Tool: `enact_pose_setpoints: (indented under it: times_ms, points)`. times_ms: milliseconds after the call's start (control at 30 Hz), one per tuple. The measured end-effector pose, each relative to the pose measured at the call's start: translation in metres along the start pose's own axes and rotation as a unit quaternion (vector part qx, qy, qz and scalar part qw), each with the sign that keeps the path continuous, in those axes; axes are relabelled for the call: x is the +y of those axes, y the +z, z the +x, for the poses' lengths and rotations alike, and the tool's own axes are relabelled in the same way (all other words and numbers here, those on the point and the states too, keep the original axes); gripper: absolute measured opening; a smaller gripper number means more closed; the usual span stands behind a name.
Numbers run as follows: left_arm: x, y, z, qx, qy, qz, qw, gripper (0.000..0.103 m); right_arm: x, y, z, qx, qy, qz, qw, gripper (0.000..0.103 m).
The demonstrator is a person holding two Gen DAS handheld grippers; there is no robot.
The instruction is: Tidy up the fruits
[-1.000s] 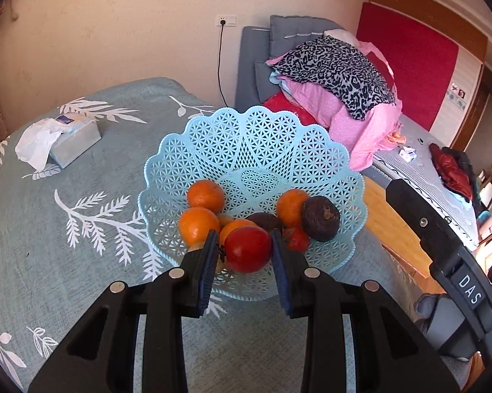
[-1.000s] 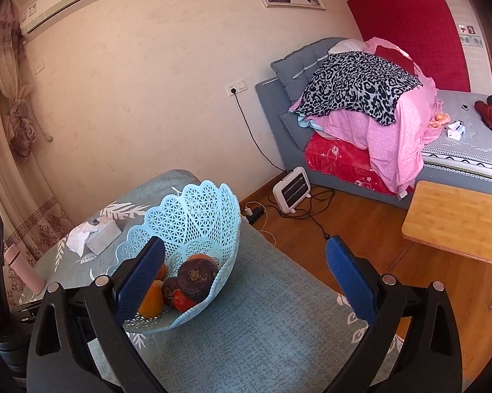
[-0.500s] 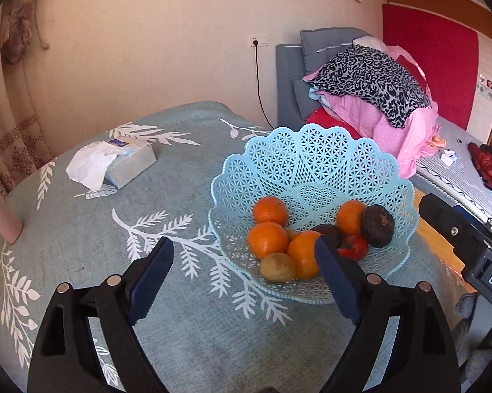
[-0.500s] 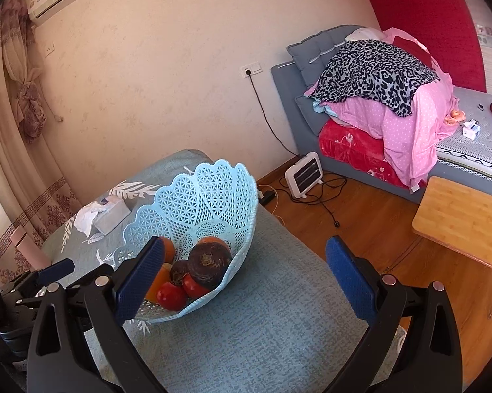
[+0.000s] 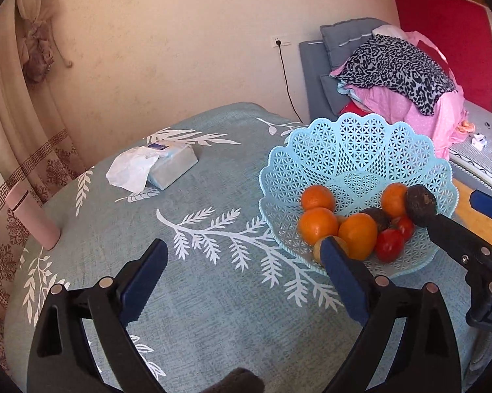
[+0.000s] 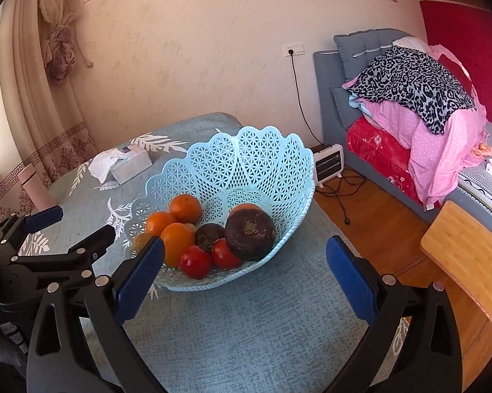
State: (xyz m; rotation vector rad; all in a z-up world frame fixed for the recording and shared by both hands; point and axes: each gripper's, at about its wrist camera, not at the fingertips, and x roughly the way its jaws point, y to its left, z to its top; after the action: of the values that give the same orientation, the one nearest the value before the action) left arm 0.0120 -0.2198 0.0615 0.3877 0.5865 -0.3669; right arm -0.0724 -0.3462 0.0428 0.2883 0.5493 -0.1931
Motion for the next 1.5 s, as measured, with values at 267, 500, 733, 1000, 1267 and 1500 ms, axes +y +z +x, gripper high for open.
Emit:
enact_pose_setpoints:
  times_ms: [267,500,733,1000,1267,1500]
  points:
    - [-0.01,-0.001,-0.002,-0.013,0.044,0.034,0.9984,0.094,0.003,0.0,0.003,0.008,-0.002,-0.012,1.0,0.1]
    - [-0.012,-0.003,0.0,-0.014,0.052,0.041,0.9977,0.094,0.004,0.0,0.004,0.013,-0.002,-0.015,1.0,0.1]
    - [-0.012,-0.004,0.0,-0.016,0.054,0.045,0.9974,0.094,0.004,0.0,0.005,0.015,-0.002,-0.017,1.0,0.1]
    - [-0.015,-0.005,-0.001,-0.018,0.055,0.051,0.997,0.094,0.004,0.0,0.005,0.016,-0.003,-0.018,1.0,0.1]
    - [-0.016,-0.007,-0.002,-0.021,0.058,0.054,0.9966,0.094,0.004,0.0,0.006,0.016,-0.003,-0.018,1.0,0.1]
    - [-0.011,-0.008,-0.005,-0.016,0.058,0.046,0.9971,0.094,0.004,-0.001,0.007,0.018,-0.003,-0.017,1.0,0.1]
